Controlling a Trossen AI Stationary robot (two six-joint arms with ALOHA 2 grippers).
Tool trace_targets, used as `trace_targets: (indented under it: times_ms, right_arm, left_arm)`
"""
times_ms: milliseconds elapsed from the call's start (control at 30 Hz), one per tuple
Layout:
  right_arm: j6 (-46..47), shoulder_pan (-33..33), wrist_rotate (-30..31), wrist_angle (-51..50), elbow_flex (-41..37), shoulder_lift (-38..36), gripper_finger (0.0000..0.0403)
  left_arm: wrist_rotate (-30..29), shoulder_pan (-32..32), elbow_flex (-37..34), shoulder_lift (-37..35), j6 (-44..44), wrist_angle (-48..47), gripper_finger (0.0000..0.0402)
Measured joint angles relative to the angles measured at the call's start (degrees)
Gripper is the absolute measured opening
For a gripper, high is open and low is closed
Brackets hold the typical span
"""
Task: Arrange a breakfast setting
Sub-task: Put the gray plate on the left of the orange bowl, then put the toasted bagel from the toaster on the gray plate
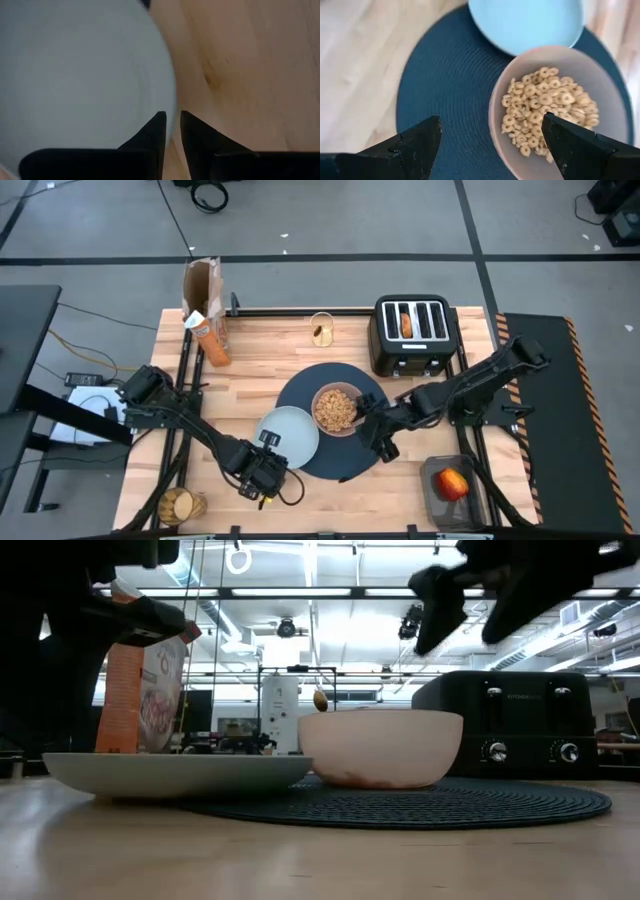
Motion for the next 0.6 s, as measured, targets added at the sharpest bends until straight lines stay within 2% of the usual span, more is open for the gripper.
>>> trace_targets:
  times_ms: [133,333,467,600]
  right_arm:
    - [2.76,0.77,2.04,-2.04,0.00,-4.82,0.0347]
    - [5.79,3.78,5.75,-3.92,0.00,-9.72,0.0347]
    - [10.26,6.38,7.98,-5.04,0.00,-11.11,0.0347]
    - [20.53,10.13,11.59,-7.28,0.77,-10.74,0.0347]
  left_arm:
    - [0.26,0.02,0.40,-1.11,-6.07,-2.15,0.0076]
    - [-1.20,0.02,6.19,-4.68,-11.73,-3.35,0.0082]
    - [-7.56,0.35,8.28,-6.17,-15.70,-1.07,0.0082]
    - [-14.10,0.38,8.24,-6.51,-15.87,3.55,0.0082]
